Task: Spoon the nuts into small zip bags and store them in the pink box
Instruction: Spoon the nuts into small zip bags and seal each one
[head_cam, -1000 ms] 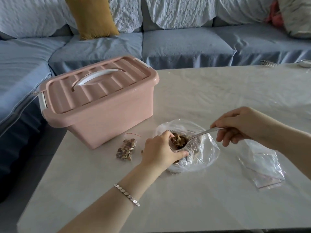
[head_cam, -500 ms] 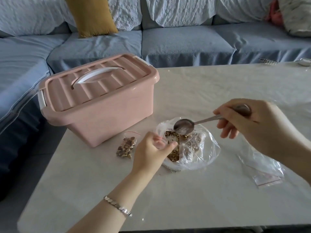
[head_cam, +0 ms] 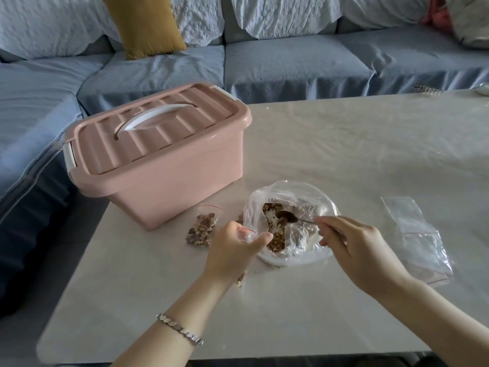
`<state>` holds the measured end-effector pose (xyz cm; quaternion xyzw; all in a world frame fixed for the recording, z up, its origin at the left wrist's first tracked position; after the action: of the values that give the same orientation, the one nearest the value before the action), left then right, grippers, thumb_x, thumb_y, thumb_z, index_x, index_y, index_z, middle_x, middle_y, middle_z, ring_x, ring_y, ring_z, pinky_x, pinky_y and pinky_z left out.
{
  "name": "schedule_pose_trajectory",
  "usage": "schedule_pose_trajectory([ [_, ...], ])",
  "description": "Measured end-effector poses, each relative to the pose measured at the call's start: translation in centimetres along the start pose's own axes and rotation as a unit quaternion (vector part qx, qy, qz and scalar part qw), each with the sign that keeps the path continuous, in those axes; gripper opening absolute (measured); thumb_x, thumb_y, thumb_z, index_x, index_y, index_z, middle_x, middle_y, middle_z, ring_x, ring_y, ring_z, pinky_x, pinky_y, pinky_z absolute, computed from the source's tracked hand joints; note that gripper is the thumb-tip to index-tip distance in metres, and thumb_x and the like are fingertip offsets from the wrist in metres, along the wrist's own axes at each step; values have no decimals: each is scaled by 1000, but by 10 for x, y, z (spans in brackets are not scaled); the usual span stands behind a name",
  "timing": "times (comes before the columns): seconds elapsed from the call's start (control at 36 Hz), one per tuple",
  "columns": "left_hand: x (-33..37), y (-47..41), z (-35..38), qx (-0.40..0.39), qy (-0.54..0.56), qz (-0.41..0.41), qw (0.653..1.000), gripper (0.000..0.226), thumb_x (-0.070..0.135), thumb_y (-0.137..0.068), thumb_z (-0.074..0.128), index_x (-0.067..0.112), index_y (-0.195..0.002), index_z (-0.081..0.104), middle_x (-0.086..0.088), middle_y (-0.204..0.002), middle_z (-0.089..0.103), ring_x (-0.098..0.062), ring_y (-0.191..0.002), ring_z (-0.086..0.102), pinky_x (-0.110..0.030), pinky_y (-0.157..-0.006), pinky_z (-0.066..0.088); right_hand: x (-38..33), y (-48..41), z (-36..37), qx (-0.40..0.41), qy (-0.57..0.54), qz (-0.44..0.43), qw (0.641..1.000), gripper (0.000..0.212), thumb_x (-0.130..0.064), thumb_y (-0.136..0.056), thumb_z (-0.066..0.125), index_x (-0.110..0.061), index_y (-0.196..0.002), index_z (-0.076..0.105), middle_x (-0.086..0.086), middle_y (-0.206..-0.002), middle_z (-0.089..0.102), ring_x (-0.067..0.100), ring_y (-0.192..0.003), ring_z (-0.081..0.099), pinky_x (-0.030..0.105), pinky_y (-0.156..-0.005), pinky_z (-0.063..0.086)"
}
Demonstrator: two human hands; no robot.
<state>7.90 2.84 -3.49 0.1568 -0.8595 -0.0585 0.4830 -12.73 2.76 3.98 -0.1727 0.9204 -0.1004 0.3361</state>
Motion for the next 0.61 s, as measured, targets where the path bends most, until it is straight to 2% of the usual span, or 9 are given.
schedule_pose_trajectory([
  [0.11, -5, -2, -1, 8, 10, -7, 1000, 41, 51, -70, 71, 18, -88, 53, 3, -84, 62, -10, -77, 56, -24, -60, 37, 0, 2, 4, 3, -17, 1, 1000, 20, -13, -90, 54, -10, -103, 69, 0, -82, 67, 18, -67, 66, 28, -67, 46],
  [0.17, -7, -4, 0, 6, 5, -6, 1000, 52, 52, -71, 70, 5, -83, 52, 2, -68, 54, -9, -61, 50, -23, -53, 33, 2, 1, 8, 10, -27, 13, 1000, 21, -15, -92, 53, -10, -103, 69, -4, -81, 65, 13, -67, 65, 26, -68, 46],
  [0.22, -7, -5, 4, -11, 8, 0, 1000, 63, 56, -71, 69, -4, -72, 50, -4, -50, 37, -6, -46, 32, -22, -47, 23, 4, 2, 14, 8, -31, 20, 999, 22, -18, -92, 52, -10, -104, 69, -7, -80, 63, 11, -67, 64, 25, -68, 46],
  [0.28, -4, -5, 9, -29, 17, 5, 999, 55, 59, -70, 68, 10, -56, 46, -3, -46, 31, -7, -44, 27, -25, -48, 19, 9, 4, 23, 0, -41, 35, 999, 21, -16, -92, 53, -10, -105, 69, -5, -79, 64, 10, -67, 64, 25, -68, 46],
  [0.31, -4, -5, 10, -30, 27, -3, 999, 48, 56, -71, 69, 17, -57, 45, 4, -50, 37, -5, -46, 33, -26, -50, 23, 13, 6, 26, -3, -51, 50, 997, 21, -15, -92, 53, -11, -106, 68, -4, -79, 64, 9, -68, 64, 25, -69, 46],
  [0.36, -8, -5, 11, -24, 53, -30, 998, 33, 49, -73, 72, 21, -77, 55, 9, -75, 58, -1, -67, 52, -21, -58, 36, 23, 11, 31, 1, -83, 89, 993, 21, -12, -92, 52, -13, -105, 68, -5, -77, 65, 4, -74, 63, 22, -69, 47],
  [0.42, -9, -4, 12, -18, 68, -45, 996, 35, 46, -74, 73, 19, -90, 59, 7, -92, 63, 0, -81, 55, -15, -64, 39, 34, 16, 32, 11, -129, 146, 981, 19, -9, -93, 50, -14, -100, 68, -2, -74, 66, 2, -70, 64, 17, -66, 49],
  [0.5, -9, -6, 11, -8, 95, -49, 994, 37, 43, -74, 73, 14, -94, 61, 3, -95, 66, -3, -84, 59, -14, -64, 39, 47, 23, 35, 23, -232, 228, 945, 20, -7, -94, 48, -12, -91, 67, 7, -73, 67, 9, -58, 65, 13, -59, 50],
  [0.61, -10, -6, 14, 7, 123, -51, 991, 39, 43, -73, 74, 13, -94, 63, 0, -93, 68, -11, -88, 63, -18, -70, 44, 54, 29, 48, 5, -312, 288, 905, 22, -6, -95, 46, -8, -88, 67, 13, -72, 66, 21, -59, 68, 24, -59, 56],
])
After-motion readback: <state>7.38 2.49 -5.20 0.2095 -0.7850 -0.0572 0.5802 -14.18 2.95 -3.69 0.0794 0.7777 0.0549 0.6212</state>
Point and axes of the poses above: each hand's wrist, its own y-axis away from the middle knuckle, its own z-axis out of the palm, x = y × z, the point moved 9 cm from there along -y, towards the middle knuckle
